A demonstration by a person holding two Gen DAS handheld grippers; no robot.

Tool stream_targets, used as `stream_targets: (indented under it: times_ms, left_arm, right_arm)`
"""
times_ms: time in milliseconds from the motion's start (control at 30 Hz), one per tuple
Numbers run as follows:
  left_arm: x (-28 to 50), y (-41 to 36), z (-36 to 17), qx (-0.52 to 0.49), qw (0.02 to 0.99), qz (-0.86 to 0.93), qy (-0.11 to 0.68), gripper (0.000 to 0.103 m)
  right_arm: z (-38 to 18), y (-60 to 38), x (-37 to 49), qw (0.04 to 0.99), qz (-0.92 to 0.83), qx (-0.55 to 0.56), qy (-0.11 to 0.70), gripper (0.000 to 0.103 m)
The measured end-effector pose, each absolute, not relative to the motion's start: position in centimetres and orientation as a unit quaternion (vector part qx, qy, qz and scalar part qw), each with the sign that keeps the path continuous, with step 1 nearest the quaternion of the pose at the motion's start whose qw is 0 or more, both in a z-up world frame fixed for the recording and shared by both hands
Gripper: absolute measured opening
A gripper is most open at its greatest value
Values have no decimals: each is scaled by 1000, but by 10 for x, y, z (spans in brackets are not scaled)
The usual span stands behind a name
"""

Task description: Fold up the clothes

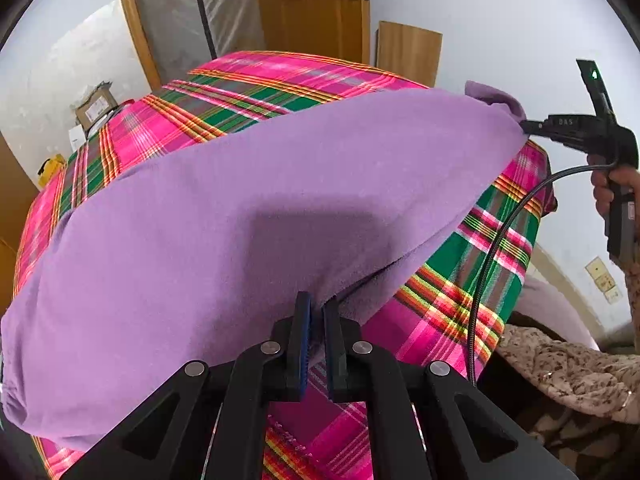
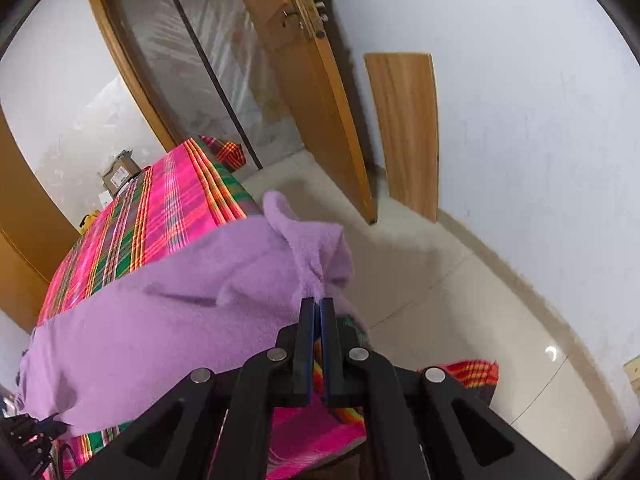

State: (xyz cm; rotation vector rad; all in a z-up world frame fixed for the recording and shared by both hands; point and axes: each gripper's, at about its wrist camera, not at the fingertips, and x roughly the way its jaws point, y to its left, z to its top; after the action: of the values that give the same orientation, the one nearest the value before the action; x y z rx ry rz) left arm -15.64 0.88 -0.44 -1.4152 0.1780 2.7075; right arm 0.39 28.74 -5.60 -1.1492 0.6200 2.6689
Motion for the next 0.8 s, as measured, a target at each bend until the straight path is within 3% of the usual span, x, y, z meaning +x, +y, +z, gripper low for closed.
stream_targets:
  times_ms: [133, 300, 500, 567, 600, 633, 800]
  left_arm:
    - [-156, 0, -1, -461, 45, 886, 22, 10]
    - [-148, -9, 12, -443, 64, 894, -36, 24]
    - [-146, -12, 29, -420, 68, 902, -67, 31]
    - [-148, -12, 32, -416, 65, 904, -75, 32]
    - [-150, -13, 32, -414, 64, 904, -79, 33]
    - [-152, -13, 32, -415, 63, 904, -83, 34]
    - [-167, -16, 27, -425, 53, 899, -94, 37]
  right_arm:
    - [-62, 296, 8, 73, 893, -383, 226, 3]
    - [-60, 304, 12, 87, 892, -382, 224, 6]
    - [-34, 312, 18, 70, 917, -325, 219, 11]
    - [-25, 307, 8, 49, 924, -320, 206, 19]
    - [-23, 303, -1, 36, 925, -324, 196, 30]
    - [-21, 298, -10, 23, 926, -329, 185, 35]
    - [-29, 279, -48, 9, 922, -369, 120, 35]
